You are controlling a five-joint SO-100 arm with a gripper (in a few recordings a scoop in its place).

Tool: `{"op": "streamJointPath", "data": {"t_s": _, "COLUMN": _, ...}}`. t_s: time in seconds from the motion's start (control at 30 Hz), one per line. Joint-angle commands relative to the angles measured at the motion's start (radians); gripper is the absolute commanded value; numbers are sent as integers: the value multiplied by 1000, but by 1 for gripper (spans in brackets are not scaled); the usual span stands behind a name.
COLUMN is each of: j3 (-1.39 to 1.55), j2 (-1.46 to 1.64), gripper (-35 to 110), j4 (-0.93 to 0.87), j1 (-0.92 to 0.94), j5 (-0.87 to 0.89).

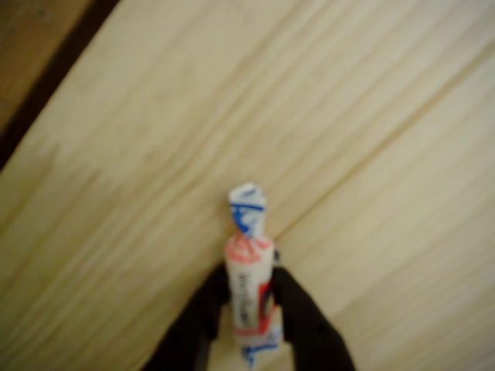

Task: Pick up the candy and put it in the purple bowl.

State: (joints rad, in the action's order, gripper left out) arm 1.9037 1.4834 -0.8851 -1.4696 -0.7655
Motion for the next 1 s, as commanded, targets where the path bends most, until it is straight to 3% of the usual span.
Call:
{"op": "streamJointPath", "data": {"t_s": 0.0, "j3": -80, "j2": 121, "gripper": 1, "j4": -38, "j1": -5, "j5": 28}}
{"op": "streamJointPath", "data": {"t_s": 0.97, "j3": -95, "j2": 422, "gripper": 0, "j4": -80, "j1": 330, "j5": 379}}
